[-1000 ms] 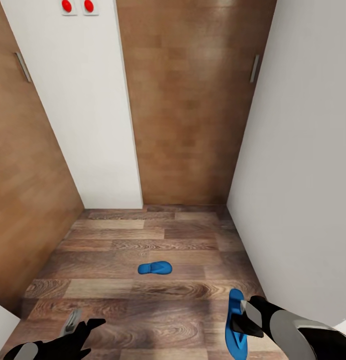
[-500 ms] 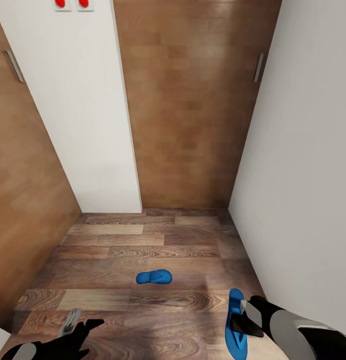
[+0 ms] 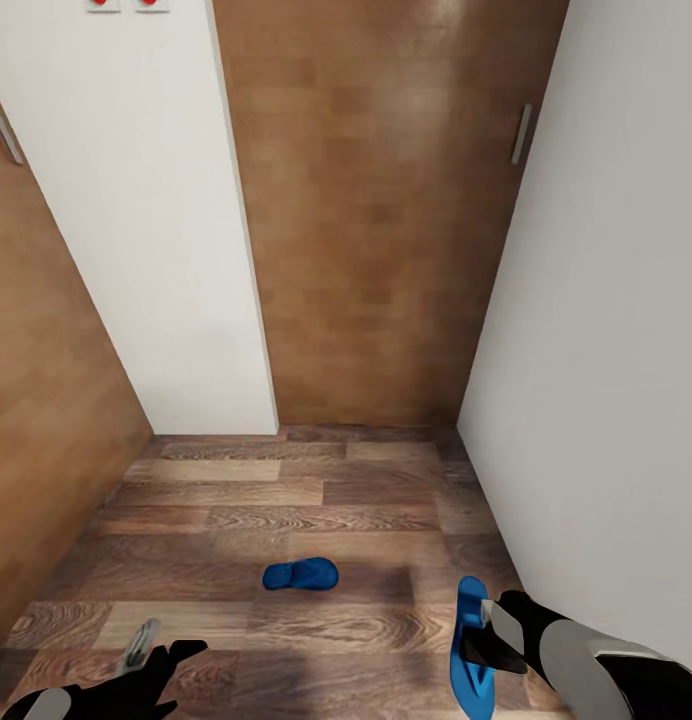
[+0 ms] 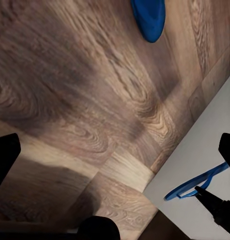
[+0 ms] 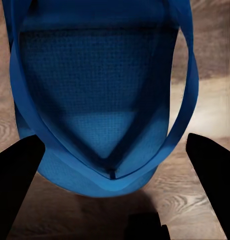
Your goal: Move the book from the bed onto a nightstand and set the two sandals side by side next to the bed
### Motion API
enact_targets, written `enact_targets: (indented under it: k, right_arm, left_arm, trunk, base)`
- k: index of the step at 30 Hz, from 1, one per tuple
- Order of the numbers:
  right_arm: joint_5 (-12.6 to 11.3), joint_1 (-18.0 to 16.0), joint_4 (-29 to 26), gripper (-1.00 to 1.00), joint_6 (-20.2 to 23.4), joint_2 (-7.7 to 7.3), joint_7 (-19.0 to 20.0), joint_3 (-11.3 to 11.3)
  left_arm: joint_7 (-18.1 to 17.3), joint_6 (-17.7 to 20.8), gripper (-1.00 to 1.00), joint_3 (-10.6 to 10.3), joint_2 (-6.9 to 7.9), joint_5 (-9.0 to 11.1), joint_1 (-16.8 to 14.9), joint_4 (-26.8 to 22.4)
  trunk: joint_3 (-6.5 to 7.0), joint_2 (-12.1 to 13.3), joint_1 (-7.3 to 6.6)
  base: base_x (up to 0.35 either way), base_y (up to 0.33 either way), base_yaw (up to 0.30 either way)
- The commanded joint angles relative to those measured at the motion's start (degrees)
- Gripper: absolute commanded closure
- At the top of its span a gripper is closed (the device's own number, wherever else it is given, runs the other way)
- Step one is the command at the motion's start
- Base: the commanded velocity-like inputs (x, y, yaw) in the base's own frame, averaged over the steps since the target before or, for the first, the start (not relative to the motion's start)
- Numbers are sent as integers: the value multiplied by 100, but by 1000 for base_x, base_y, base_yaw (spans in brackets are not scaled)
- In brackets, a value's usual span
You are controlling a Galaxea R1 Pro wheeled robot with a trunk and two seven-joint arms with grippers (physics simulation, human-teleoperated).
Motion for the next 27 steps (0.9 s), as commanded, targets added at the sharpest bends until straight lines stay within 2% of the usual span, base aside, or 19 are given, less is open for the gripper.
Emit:
enact_targets:
  k: [1, 27]
  right_arm:
    - [-28, -6, 9, 100, 3, -2, 4, -14]
    - [-28, -6, 4, 100, 2, -2, 4, -14]
  left_arm:
    - [-37, 31, -100, 18, 0, -37, -3, 6]
    - [-46, 31, -100, 21, 88, -36, -3, 104]
  trunk:
    - [-5, -2, 1]
    - [-5, -2, 1]
  base:
    - [163, -124, 0]
    - [195, -18, 0]
